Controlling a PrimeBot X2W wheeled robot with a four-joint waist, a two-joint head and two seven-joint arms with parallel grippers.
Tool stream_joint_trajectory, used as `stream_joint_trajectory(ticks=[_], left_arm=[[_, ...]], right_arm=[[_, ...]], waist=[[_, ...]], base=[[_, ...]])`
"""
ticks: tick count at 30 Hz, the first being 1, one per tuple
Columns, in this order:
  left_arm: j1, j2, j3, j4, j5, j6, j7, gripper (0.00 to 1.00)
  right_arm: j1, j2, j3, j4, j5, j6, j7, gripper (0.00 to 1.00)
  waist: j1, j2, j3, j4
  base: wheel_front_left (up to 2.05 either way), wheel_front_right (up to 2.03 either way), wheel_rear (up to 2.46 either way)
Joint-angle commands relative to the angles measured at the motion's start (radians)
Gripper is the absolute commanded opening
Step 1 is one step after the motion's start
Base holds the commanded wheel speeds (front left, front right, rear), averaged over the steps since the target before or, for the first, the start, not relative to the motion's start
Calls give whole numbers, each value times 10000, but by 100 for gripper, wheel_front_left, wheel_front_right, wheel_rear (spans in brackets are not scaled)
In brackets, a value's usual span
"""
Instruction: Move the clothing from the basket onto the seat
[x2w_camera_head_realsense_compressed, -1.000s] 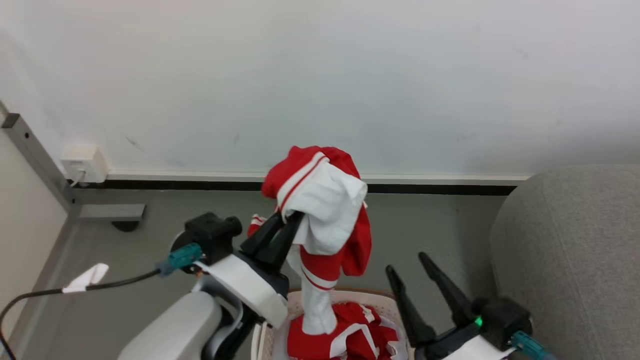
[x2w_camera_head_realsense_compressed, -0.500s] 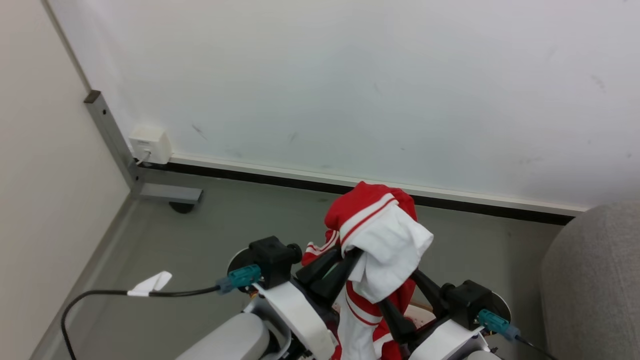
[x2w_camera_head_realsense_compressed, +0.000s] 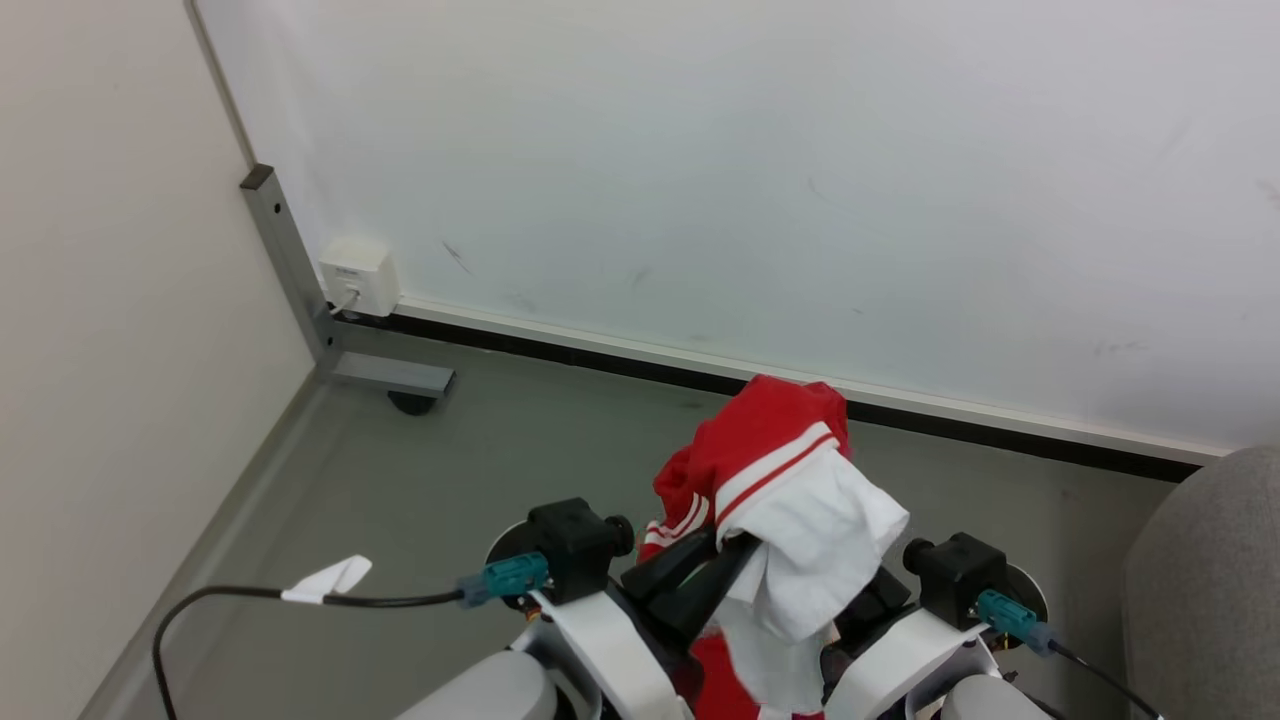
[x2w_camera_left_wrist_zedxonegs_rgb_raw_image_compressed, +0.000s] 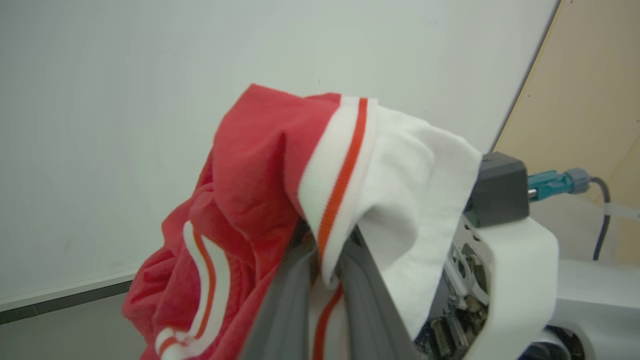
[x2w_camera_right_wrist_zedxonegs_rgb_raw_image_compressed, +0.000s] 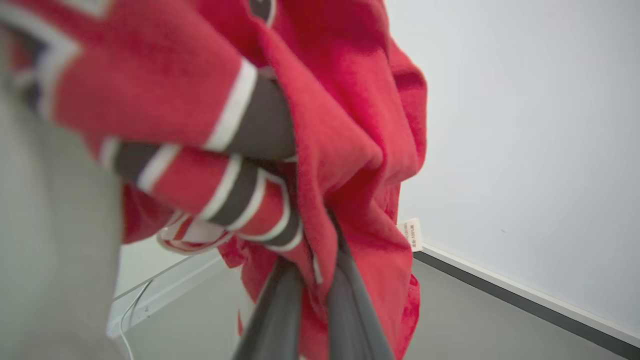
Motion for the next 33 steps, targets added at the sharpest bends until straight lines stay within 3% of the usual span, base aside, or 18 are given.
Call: stream_joint_trajectory(ticks=[1, 15, 17, 18, 25, 33], left_arm=[[94, 94, 84, -8, -84, 42, -2, 0], [238, 331, 333, 215, -274, 266, -179, 0], [242, 321, 316, 204, -251, 292, -191, 45], [256, 307, 339, 197, -260, 300, -218, 100], [469, 366, 320, 234, -218, 347, -306, 100], [615, 564, 376, 106, 332, 332, -462, 100]], right_arm=[[18, -33, -60, -73, -49, -21, 9, 0], [531, -33, -508, -823, 153, -21, 8, 0], [579, -33, -589, -938, 280, -21, 8, 0], [579, -33, -645, -997, 354, -21, 8, 0], [717, -33, -1340, -1382, 388, -21, 8, 0], [1000, -38, -2357, -1947, 366, -21, 5, 0]], waist=[[0, 0, 19, -37], [0, 0, 85, -625], [0, 0, 101, -737], [0, 0, 114, -799], [0, 0, 290, -1574], [0, 0, 600, -3290]], base=[[0, 0, 0], [0, 0, 0], [0, 0, 0], [0, 0, 0], [0, 0, 0], [0, 0, 0]])
